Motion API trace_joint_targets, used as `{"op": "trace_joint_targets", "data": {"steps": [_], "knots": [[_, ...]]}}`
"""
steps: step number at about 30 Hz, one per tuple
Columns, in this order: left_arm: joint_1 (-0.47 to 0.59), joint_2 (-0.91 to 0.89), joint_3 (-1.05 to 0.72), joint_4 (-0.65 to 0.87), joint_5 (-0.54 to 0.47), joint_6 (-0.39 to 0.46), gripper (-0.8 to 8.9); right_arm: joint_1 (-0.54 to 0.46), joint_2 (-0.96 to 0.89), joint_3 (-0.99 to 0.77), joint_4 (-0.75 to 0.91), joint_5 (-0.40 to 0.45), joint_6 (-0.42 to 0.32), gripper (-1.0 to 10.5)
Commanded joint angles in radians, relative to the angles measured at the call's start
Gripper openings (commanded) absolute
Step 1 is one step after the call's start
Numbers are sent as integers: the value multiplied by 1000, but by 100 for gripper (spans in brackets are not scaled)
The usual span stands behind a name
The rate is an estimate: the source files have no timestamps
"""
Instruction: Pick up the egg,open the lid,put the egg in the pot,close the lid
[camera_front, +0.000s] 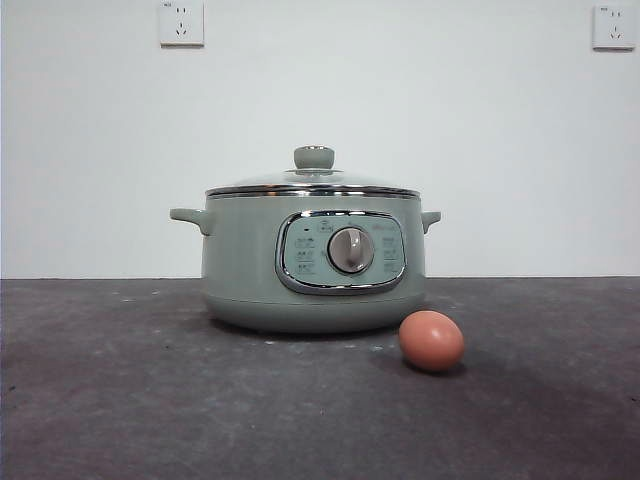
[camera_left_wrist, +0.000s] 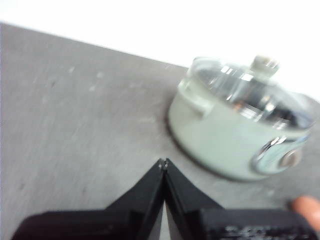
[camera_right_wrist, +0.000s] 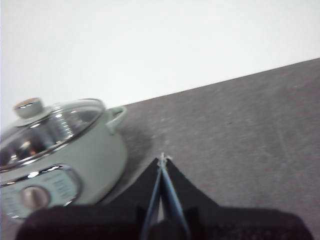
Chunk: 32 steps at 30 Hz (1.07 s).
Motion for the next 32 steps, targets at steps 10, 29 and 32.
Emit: {"op": "trace_joint_targets", "data": {"steps": [10, 29, 32], "knots": [[3, 276, 389, -201, 196, 114, -6, 0, 322, 483, -399, -148, -161, -11], [-48, 483, 745, -578, 252, 306, 3, 1, 614, 938, -921, -287, -365, 1], [-48, 494, 748, -578, 252, 301, 396, 1, 614, 938, -920, -287, -365, 135]]}}
